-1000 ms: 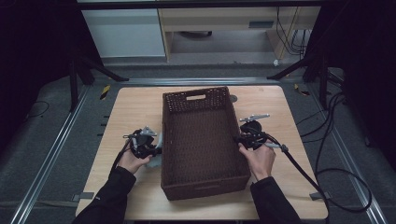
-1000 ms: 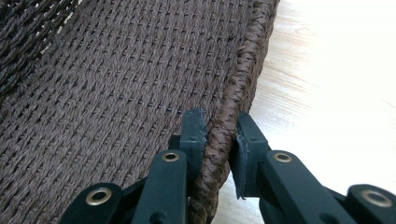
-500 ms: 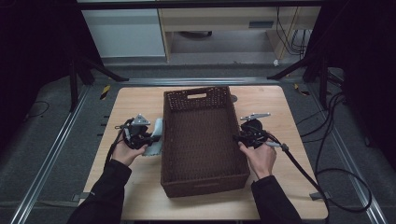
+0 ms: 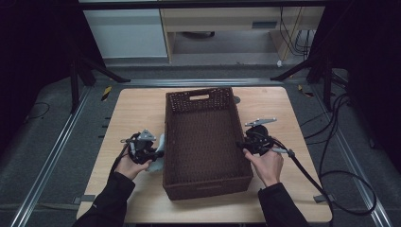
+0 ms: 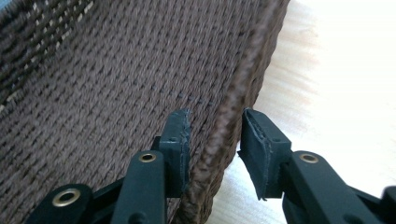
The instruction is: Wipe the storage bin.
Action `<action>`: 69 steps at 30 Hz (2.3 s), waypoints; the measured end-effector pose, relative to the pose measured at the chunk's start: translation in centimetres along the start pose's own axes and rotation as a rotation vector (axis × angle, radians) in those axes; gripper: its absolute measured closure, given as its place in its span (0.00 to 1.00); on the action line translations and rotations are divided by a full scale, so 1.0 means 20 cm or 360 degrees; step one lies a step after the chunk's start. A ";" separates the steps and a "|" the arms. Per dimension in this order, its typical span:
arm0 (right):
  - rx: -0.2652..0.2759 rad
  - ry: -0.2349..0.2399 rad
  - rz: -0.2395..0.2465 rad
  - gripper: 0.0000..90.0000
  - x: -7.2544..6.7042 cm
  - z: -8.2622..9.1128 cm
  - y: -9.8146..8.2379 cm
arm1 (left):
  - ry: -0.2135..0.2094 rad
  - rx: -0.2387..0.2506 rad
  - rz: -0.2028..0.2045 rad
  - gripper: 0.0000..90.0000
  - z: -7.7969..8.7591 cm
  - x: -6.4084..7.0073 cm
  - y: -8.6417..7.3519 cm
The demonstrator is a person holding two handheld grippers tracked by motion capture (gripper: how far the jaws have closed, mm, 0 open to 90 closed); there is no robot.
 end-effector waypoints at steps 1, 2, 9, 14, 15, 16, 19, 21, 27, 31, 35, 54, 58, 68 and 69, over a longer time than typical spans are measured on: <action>-0.0016 -0.0006 0.0007 0.70 0.00 -0.01 0.00 | -0.0005 -0.0033 -0.0006 0.91 -0.02 0.00 -0.01; -0.0033 -0.0016 0.0002 0.72 0.00 -0.02 -0.01 | -0.0010 -0.0046 0.0004 0.91 -0.03 0.00 -0.03; -0.0008 -0.0011 -0.0017 0.81 0.00 -0.03 -0.01 | -0.0040 -0.0057 0.0016 0.91 -0.06 0.00 -0.02; 0.0011 -0.0022 -0.0053 0.85 0.00 -0.04 0.00 | 0.0024 0.0020 -0.0035 0.91 0.03 0.00 0.04; 0.0014 -0.0023 -0.0054 0.85 0.00 -0.04 0.00 | 0.0036 0.0047 -0.0037 0.91 0.05 0.00 0.06; 0.0015 -0.0029 -0.0061 0.85 0.00 -0.04 0.01 | 0.0052 0.0067 -0.0052 0.91 0.08 0.00 0.07; 0.0016 -0.0064 -0.0062 0.85 0.00 -0.05 0.03 | 0.0085 0.0129 -0.0075 0.91 0.14 0.00 0.11; 0.0016 -0.0066 -0.0066 0.85 0.00 -0.06 0.04 | 0.0091 0.0147 -0.0083 0.91 0.16 0.00 0.12; 0.0026 -0.0069 -0.0034 0.76 0.01 -0.06 0.04 | 0.0063 0.0090 -0.0090 0.91 0.12 0.03 0.08; 0.0065 -0.0032 -0.0020 0.70 0.01 -0.02 0.04 | -0.0014 0.0037 -0.0060 0.91 0.05 0.06 0.01; 0.0050 -0.0037 0.0011 0.69 0.00 0.00 0.03 | -0.0052 -0.0061 -0.0068 0.91 -0.02 0.10 -0.06; 0.0026 -0.0025 -0.0087 0.85 0.01 -0.04 0.02 | 0.0061 0.0186 -0.0094 0.90 0.24 0.08 0.08; 0.0026 -0.0066 -0.0086 0.85 0.01 -0.06 0.04 | 0.0042 0.0156 -0.0098 0.90 0.21 0.08 0.07; 0.0049 -0.0081 -0.0010 0.72 0.02 -0.04 0.04 | -0.0085 -0.0015 -0.0069 0.90 0.02 0.14 -0.06; 0.0054 -0.0089 0.0005 0.72 0.02 -0.04 0.03 | -0.0084 -0.0020 -0.0069 0.90 0.02 0.14 -0.06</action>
Point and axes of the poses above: each handheld gripper's, and its own axes: z roughly backward along the jaws, y roughly out of its top, x roughly to its right, the point moved 1 cm from there along -z, roughly forward along the jaws, and after that the axes turned 13 degrees about -z, right-handed, at the moved point
